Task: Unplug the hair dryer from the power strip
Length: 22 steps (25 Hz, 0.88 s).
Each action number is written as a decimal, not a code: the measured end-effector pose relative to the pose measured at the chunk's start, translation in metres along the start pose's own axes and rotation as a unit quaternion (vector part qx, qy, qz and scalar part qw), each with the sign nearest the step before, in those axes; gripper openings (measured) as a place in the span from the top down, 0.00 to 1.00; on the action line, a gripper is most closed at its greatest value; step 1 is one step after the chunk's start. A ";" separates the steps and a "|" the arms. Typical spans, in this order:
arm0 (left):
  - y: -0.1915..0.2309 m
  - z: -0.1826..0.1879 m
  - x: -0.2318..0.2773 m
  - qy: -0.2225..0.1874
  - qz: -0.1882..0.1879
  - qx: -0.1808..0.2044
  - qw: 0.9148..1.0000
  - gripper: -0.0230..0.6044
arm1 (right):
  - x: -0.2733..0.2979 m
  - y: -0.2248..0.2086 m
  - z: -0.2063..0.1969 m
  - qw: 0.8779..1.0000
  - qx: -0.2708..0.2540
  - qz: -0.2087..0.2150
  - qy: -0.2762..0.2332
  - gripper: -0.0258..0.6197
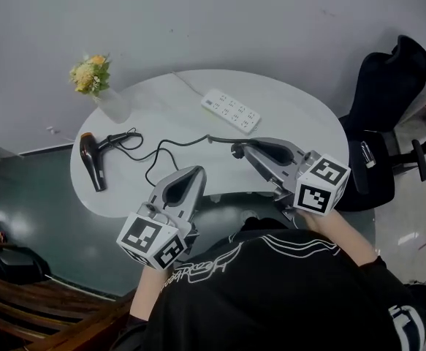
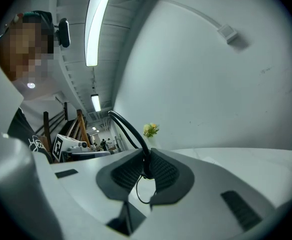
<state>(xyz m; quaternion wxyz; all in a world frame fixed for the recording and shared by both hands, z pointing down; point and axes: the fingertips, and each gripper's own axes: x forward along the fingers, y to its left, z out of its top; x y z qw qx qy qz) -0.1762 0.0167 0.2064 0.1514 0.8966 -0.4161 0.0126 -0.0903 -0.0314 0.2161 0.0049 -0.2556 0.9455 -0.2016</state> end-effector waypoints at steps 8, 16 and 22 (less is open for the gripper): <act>0.008 -0.006 -0.001 0.005 0.005 -0.004 1.000 0.96 | 0.006 0.003 -0.009 1.000 0.001 -0.003 0.007 0.91; 0.005 -0.010 0.001 0.006 0.001 -0.014 1.000 0.96 | 0.003 0.002 -0.011 1.000 -0.001 -0.006 0.015 0.91; -0.004 -0.006 -0.005 0.008 0.008 0.000 1.000 0.96 | -0.003 0.013 -0.012 1.000 0.001 0.002 0.013 0.91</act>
